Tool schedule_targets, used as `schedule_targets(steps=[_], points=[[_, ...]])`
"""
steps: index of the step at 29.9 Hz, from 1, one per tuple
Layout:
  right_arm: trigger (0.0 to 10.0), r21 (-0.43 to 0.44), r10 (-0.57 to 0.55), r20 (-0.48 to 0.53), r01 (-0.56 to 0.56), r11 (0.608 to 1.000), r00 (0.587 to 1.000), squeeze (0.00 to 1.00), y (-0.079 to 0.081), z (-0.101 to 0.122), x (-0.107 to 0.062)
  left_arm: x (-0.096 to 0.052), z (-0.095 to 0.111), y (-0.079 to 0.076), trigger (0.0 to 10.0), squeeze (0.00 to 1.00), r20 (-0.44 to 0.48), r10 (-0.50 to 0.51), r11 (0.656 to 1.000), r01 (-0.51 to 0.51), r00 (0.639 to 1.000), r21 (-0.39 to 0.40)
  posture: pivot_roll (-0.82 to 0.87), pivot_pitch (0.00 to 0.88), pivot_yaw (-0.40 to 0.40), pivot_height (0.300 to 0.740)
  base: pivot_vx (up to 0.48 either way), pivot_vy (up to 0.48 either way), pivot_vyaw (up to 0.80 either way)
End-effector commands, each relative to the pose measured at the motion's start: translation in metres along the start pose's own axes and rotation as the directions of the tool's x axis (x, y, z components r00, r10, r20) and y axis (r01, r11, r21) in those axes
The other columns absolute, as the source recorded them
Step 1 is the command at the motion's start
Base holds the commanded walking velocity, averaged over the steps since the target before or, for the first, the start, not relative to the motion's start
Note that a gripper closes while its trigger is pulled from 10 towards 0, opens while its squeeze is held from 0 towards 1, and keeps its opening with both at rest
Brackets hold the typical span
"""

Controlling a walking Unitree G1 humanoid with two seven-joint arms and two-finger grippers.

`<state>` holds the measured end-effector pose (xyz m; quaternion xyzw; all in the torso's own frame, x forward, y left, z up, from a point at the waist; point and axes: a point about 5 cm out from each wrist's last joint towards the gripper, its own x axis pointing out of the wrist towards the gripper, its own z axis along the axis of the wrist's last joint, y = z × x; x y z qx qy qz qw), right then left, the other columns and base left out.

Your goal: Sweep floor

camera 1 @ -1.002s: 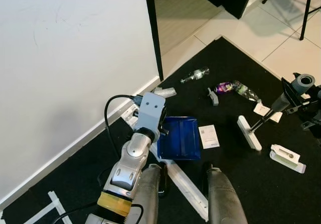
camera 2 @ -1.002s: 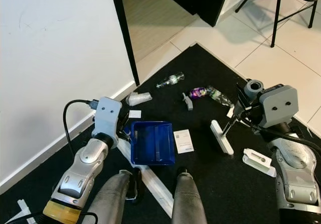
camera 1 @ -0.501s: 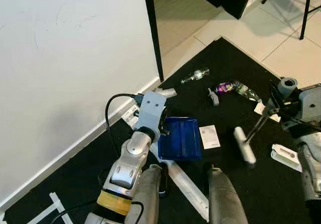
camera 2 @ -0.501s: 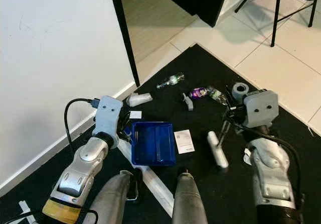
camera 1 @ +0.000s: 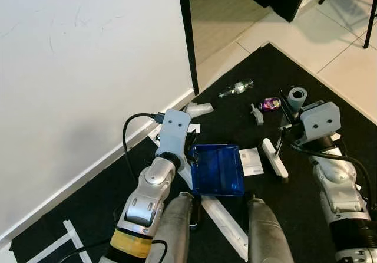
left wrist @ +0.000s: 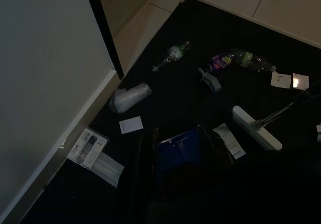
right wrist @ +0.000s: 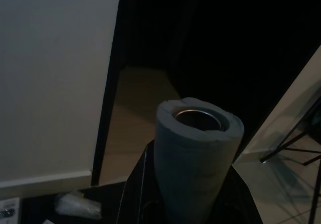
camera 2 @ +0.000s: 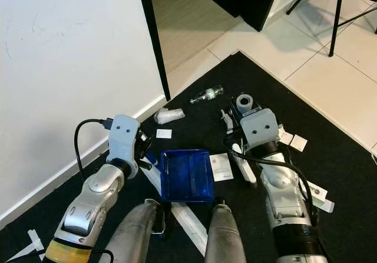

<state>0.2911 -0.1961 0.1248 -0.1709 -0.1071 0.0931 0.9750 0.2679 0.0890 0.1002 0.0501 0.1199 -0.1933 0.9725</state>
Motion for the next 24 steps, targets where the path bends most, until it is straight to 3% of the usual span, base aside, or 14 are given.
schedule_targets(steps=[1,5,7,11,15,24], points=[[10.0,0.016,0.015,-0.050,-0.014,1.000,0.999,0.00,0.010,-0.014,-0.008,-0.004,-0.011,-0.003,10.0,0.00,-0.052,-0.037,0.999,0.036,0.998,-0.023,0.01,0.305,0.098,0.740,0.000,0.000,0.00],[10.0,0.077,-0.008,-0.054,0.012,0.997,0.998,0.00,0.015,-0.019,-0.010,-0.002,-0.010,-0.005,10.0,0.00,-0.049,-0.045,0.999,0.044,0.998,-0.025,0.00,0.305,0.101,0.740,0.000,0.000,0.00],[10.0,0.187,-0.027,-0.063,0.039,0.982,0.998,0.00,0.022,-0.025,-0.010,-0.001,-0.008,-0.006,10.0,0.00,-0.050,-0.050,0.999,0.049,0.998,-0.019,0.01,0.306,0.104,0.740,0.000,0.000,0.00],[10.0,0.247,-0.032,-0.064,0.047,0.968,0.997,0.00,0.026,-0.028,-0.008,-0.002,-0.008,-0.006,10.0,0.00,-0.051,-0.050,0.999,0.050,0.997,-0.019,0.01,0.306,0.104,0.740,0.000,0.000,0.00],[10.0,0.412,0.004,-0.038,0.011,0.911,0.999,0.00,0.042,-0.026,0.007,-0.003,-0.007,-0.004,10.0,0.00,-0.053,-0.047,0.999,0.046,0.997,-0.016,0.03,0.312,0.115,0.740,0.000,0.000,0.00],[10.0,0.538,0.090,0.059,-0.108,0.836,0.994,0.00,0.071,-0.009,0.028,-0.005,-0.007,-0.003,10.0,0.00,-0.058,-0.044,0.999,0.043,0.997,-0.016,0.04,0.314,0.115,0.740,0.000,0.000,0.00]])
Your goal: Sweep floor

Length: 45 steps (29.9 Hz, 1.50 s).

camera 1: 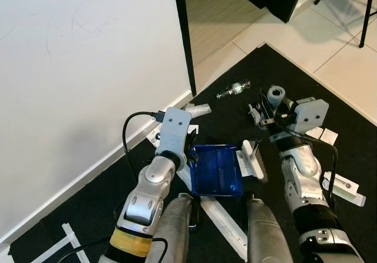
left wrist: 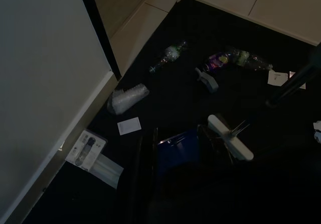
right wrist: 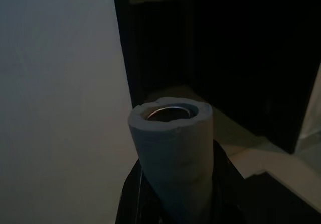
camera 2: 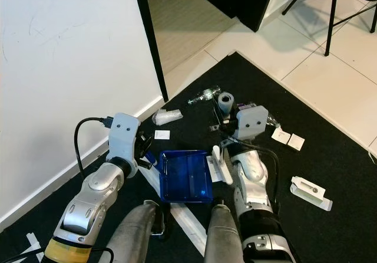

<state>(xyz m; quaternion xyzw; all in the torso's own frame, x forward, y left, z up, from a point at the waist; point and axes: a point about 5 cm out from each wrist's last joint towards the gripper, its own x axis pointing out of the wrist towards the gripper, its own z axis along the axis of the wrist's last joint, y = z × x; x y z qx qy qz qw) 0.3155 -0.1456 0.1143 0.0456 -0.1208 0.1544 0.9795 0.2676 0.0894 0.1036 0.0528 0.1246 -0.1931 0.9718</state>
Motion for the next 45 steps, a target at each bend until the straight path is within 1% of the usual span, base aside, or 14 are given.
schedule_targets(steps=[1,5,17,21,22,23,25,26,27,30,34,37,39,45], points=[[10.0,0.150,0.037,-0.052,-0.029,0.988,0.998,0.00,0.023,-0.019,-0.003,-0.004,-0.011,-0.003,10.0,0.00,-0.048,-0.043,0.999,0.042,0.998,-0.019,0.04,0.314,0.115,0.740,0.000,0.000,0.00],[10.0,0.221,0.053,-0.009,-0.050,0.974,0.999,0.00,0.032,-0.015,0.002,-0.003,-0.010,-0.004,10.0,0.00,-0.049,-0.042,0.999,0.041,0.998,-0.022,0.04,0.315,0.111,0.740,0.000,0.000,0.00],[10.0,0.226,0.086,0.132,-0.114,0.967,0.988,0.00,0.033,0.021,0.010,-0.001,-0.010,-0.008,10.0,0.00,-0.050,-0.053,0.998,0.051,0.997,-0.028,0.02,0.314,0.102,0.740,0.000,0.000,0.00],[10.0,0.153,0.106,0.173,-0.134,0.979,0.979,0.00,0.027,0.042,0.005,0.000,-0.010,-0.009,10.0,0.00,-0.049,-0.051,0.998,0.049,0.998,-0.031,0.01,0.314,0.095,0.740,0.000,0.000,0.00],[10.0,0.111,0.112,0.168,-0.132,0.985,0.979,0.00,0.024,0.045,0.002,0.000,-0.010,-0.009,10.0,0.00,-0.049,-0.050,0.998,0.049,0.998,-0.032,0.01,0.315,0.090,0.740,0.000,0.000,0.00],[10.0,-0.022,0.123,0.145,-0.121,0.992,0.982,0.00,0.012,0.052,-0.007,0.000,-0.011,-0.009,10.0,0.00,-0.050,-0.049,0.998,0.047,0.998,-0.035,0.00,0.319,0.087,0.740,0.000,0.000,0.00],[10.0,-0.061,0.123,0.136,-0.116,0.991,0.983,0.00,0.008,0.054,-0.010,0.000,-0.011,-0.010,10.0,0.00,-0.050,-0.049,0.998,0.047,0.998,-0.036,0.00,0.319,0.087,0.740,0.000,0.000,0.00],[10.0,-0.096,0.098,0.133,-0.085,0.992,0.986,0.00,-0.001,0.059,-0.017,0.000,-0.012,-0.011,10.0,0.00,-0.051,-0.051,0.998,0.049,0.997,-0.038,-0.01,0.323,0.087,0.740,0.000,0.000,0.00],[10.0,-0.096,0.098,0.133,-0.085,0.992,0.986,0.00,-0.001,0.059,-0.017,0.000,-0.012,-0.011,10.0,0.00,-0.051,-0.051,0.998,0.049,0.997,-0.038,-0.01,0.323,0.087,0.740,0.000,0.000,0.00],[10.0,-0.165,0.037,0.130,-0.015,0.986,0.991,0.00,-0.020,0.070,-0.033,0.000,-0.013,-0.013,10.0,0.00,-0.055,-0.060,0.997,0.058,0.997,-0.043,-0.03,0.325,0.091,0.740,0.000,0.000,0.00],[10.0,-0.204,0.006,0.113,0.017,0.979,0.994,0.00,-0.029,0.074,-0.042,0.001,-0.013,-0.014,10.0,0.00,-0.056,-0.069,0.997,0.066,0.996,-0.042,-0.03,0.325,0.094,0.740,0.000,0.000,0.00],[10.0,-0.294,-0.050,0.087,0.074,0.953,0.995,0.00,-0.044,0.085,-0.057,0.003,-0.013,-0.015,10.0,0.00,-0.055,-0.075,0.997,0.073,0.996,-0.039,-0.04,0.323,0.096,0.740,0.000,0.000,0.00],[10.0,-0.309,-0.068,0.091,0.093,0.946,0.994,0.00,-0.047,0.089,-0.059,0.003,-0.013,-0.015,10.0,0.00,-0.055,-0.076,0.997,0.074,0.996,-0.039,-0.04,0.323,0.096,0.740,0.000,0.000,0.00],[10.0,-0.320,-0.132,0.037,0.137,0.938,0.991,0.00,-0.058,0.073,-0.067,0.003,-0.013,-0.016,10.0,0.00,-0.056,-0.082,0.996,0.080,0.995,-0.037,-0.04,0.325,0.098,0.740,0.000,0.000,0.00]])
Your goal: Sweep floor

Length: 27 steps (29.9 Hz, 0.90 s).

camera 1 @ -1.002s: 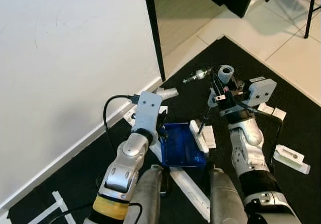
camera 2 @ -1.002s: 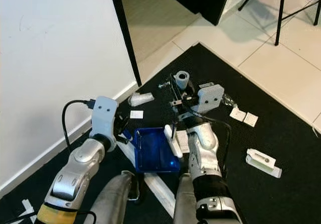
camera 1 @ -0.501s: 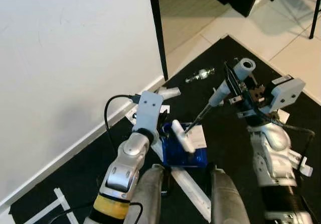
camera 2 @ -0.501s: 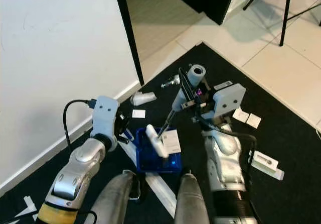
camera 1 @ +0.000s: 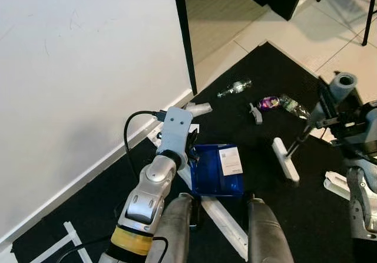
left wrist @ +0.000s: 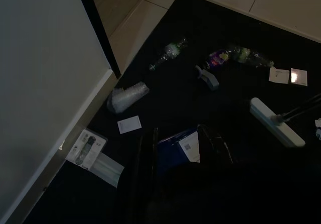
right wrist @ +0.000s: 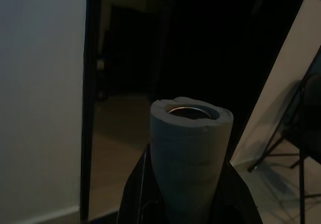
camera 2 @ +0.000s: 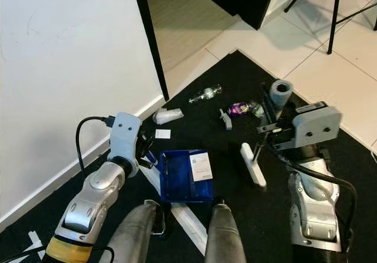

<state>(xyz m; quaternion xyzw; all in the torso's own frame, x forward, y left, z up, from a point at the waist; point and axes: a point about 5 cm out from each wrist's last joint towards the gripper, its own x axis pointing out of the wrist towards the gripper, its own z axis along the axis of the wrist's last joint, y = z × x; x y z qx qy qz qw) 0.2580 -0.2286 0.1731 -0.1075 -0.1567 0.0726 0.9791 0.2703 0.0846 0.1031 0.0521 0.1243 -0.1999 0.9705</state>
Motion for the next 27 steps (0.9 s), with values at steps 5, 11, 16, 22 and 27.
schedule_targets(steps=[5,11,16,22,27], points=[[10.0,0.036,-0.047,-0.089,0.051,0.998,0.995,0.00,0.009,-0.033,-0.009,-0.001,-0.013,-0.012,10.0,0.00,-0.056,-0.068,0.997,0.066,0.996,-0.037,-0.03,0.330,0.101,0.740,0.000,0.000,0.00],[10.0,0.233,-0.033,-0.200,0.080,0.969,0.979,0.00,0.043,-0.075,-0.004,-0.008,-0.015,-0.006,10.0,0.00,-0.065,-0.057,0.998,0.056,0.996,-0.030,0.02,0.347,0.119,0.740,0.000,0.000,0.00],[10.0,0.342,-0.025,-0.188,0.089,0.936,0.982,0.00,0.054,-0.078,0.010,-0.011,-0.015,-0.004,10.0,0.00,-0.069,-0.052,0.998,0.050,0.996,-0.025,0.03,0.344,0.122,0.740,0.000,0.000,0.00],[10.0,0.467,0.088,-0.041,-0.059,0.882,0.995,0.00,0.089,-0.054,0.045,-0.009,-0.013,-0.003,10.0,0.00,-0.065,-0.049,0.999,0.048,0.997,-0.022,0.03,0.327,0.116,0.740,0.000,0.000,0.00],[10.0,0.507,0.195,0.086,-0.211,0.836,0.977,0.00,0.117,-0.029,0.059,-0.006,-0.012,-0.006,10.0,0.00,-0.059,-0.051,0.998,0.050,0.997,-0.027,0.03,0.327,0.116,0.740,0.000,0.000,0.00]])
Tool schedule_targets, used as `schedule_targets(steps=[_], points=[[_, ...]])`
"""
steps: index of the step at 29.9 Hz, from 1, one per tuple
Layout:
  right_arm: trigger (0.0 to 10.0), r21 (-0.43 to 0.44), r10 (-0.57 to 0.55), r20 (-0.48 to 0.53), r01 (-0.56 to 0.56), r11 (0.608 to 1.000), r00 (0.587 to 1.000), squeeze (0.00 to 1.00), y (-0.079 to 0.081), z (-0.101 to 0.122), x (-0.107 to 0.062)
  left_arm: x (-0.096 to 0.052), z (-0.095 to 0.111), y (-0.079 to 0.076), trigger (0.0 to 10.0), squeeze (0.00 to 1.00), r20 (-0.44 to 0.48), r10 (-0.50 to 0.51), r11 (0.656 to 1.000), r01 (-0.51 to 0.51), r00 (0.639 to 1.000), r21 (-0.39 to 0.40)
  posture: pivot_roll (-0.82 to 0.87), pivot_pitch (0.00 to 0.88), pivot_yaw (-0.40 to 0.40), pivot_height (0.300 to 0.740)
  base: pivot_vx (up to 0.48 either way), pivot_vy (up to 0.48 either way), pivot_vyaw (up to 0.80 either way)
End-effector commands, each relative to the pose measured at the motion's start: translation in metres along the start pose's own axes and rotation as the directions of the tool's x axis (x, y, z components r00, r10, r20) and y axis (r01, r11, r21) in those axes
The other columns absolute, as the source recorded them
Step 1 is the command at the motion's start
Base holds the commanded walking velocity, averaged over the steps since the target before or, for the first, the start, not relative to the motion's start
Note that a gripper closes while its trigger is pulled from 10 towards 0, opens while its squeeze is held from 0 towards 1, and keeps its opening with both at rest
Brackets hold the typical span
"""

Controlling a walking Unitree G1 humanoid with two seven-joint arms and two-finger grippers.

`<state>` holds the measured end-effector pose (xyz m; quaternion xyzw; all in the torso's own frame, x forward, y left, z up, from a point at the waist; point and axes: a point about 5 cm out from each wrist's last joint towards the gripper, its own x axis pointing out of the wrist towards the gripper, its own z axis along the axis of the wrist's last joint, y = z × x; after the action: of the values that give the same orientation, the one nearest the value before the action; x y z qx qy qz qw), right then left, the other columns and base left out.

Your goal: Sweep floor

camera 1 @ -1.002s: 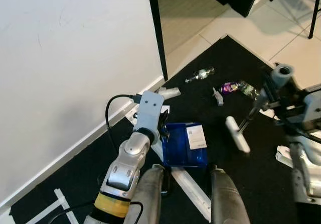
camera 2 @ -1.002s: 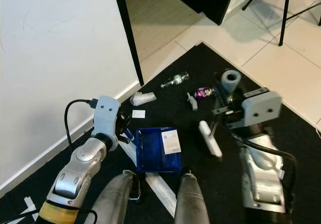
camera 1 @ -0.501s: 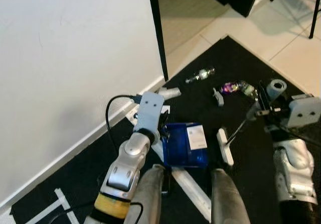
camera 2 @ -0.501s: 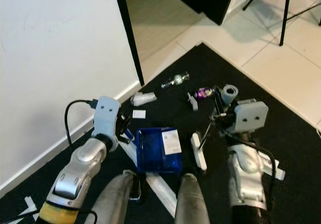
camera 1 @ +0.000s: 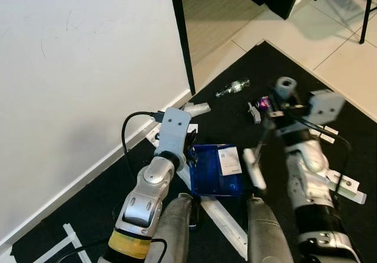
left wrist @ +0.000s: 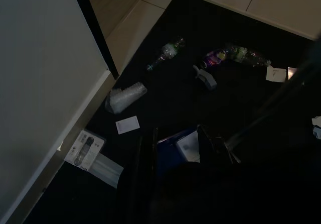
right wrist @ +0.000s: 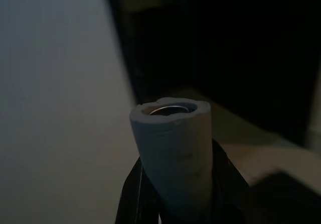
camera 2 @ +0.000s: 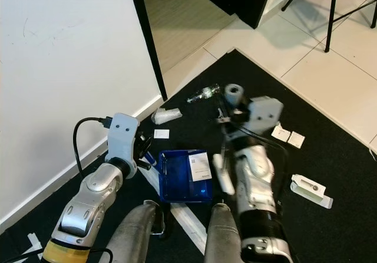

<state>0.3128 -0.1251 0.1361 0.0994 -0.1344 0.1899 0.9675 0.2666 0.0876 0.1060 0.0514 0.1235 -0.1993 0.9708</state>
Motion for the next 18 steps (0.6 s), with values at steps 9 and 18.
schedule_targets(steps=[9,18], points=[[10.0,0.032,0.109,0.115,-0.114,0.993,0.987,0.00,0.014,0.035,-0.004,0.002,-0.013,-0.008,10.0,0.00,-0.056,-0.040,0.998,0.038,0.998,-0.046,0.00,0.319,0.088,0.740,0.000,0.000,0.00],[10.0,-0.091,0.138,0.232,-0.120,0.989,0.963,0.00,-0.004,0.104,-0.024,0.016,-0.008,0.007,10.0,0.00,-0.073,0.025,0.984,-0.037,0.997,-0.172,-0.04,0.298,0.083,0.740,0.000,0.000,0.00]])
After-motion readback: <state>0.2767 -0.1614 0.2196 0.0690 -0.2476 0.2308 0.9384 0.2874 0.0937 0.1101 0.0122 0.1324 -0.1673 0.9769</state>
